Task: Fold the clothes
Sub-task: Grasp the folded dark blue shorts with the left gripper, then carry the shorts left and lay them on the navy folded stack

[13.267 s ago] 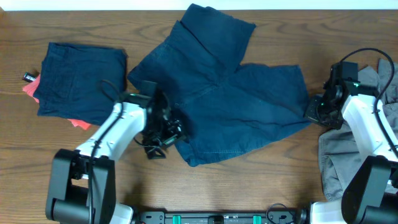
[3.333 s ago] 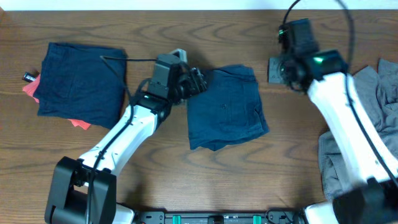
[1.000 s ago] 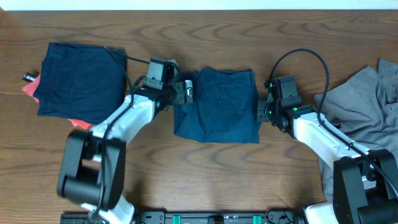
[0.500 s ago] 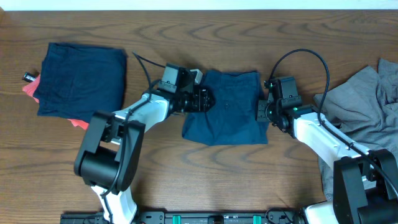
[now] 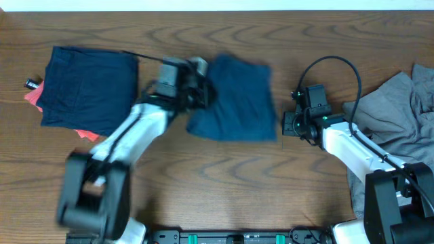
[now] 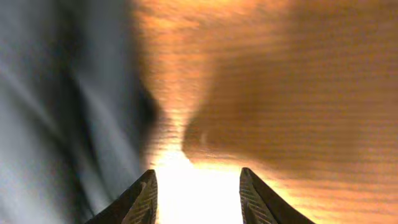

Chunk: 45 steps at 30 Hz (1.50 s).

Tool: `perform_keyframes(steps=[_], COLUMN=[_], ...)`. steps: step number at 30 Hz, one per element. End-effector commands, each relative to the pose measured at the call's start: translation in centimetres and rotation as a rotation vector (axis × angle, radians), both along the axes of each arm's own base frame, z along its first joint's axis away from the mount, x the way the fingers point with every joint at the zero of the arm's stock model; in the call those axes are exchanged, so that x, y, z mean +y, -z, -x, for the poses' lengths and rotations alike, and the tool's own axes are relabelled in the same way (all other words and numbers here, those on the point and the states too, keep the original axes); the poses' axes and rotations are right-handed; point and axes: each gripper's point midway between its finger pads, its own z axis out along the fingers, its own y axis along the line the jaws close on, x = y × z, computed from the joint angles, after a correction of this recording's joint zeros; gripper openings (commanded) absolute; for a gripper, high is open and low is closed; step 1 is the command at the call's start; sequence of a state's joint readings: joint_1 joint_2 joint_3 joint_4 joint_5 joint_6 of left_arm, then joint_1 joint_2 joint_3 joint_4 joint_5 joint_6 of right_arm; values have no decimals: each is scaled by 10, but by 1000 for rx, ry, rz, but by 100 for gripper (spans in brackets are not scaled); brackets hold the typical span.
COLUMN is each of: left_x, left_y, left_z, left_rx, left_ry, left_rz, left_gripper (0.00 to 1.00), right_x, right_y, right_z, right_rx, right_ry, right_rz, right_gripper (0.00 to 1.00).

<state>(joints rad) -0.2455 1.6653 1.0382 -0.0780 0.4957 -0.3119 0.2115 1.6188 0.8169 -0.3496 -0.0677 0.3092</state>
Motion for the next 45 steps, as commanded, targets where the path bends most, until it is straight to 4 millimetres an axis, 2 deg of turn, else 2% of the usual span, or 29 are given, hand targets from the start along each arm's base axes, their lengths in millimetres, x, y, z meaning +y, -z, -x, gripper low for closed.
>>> perform_keyframes(steps=[1,2,4,5,6,9,12,14,17,20,21,22,23,26,29,30,33,35,38,42,44,45], left_x=[79,106,149,178,198,266,321,352,386,408,414,417,420,420,409,403,380,360,319,250,212,182], left_y=[-62,-79,-101,-112,-118,-125,-112,-96,-67,-46,-42,-40,-38,-37,-35,-33,-30,-27,-21,-10,-1,8], left_z=[-31,-34,-35,-34,-31,-21,-6,5,21,34,37,39,40,40,37,35,26,19,9,-1,1,6], left_rx=[-208,-260,-320,-341,-351,-349,-293,-231,-129,-55,-40,-30,-21,-18,-8,-2,4,16,41,75,107,144], left_ry=[-260,-326,-443,-523,-576,-727,-852,-918,-990,-1058,-1085,-1108,-1131,-1136,-1095,-1078,-1003,-951,-845,-662,-562,-485], left_rz=[-142,-183,-241,-265,-279,-311,-339,-353,-364,-344,-329,-311,-291,-273,-237,-219,-180,-173,-180,-200,-213,-223], left_gripper=[6,6,7,8,11,11,11,11,11,11,26,71,98,98,98,98,98,98,98,98,98,98], right_x=[-12,-14,-15,-15,-15,-15,-15,-15,-15,-15,-15,-15,-15,-15,-15,-15,-15,-15,-14,-14,-13,-13], right_y=[1,1,2,2,3,3,3,3,3,3,3,3,4,3,3,3,3,3,2,1,1,0], right_z=[0,2,4,4,5,6,6,6,6,6,7,7,7,7,7,7,6,5,3,1,0,-2], right_rx=[12,19,29,31,35,38,38,38,39,40,41,42,43,42,41,41,39,34,27,18,14,8], right_ry=[23,28,29,25,25,25,25,25,25,25,25,25,25,25,26,26,25,25,25,25,37,60], right_rz=[15,16,18,20,20,21,21,20,20,21,21,21,21,21,20,20,20,19,17,16,9,-3], right_gripper=[41,41,41,41,41,41,41,41,41,41,41,41,41,42,44,48,73,86,99,99,99,99])
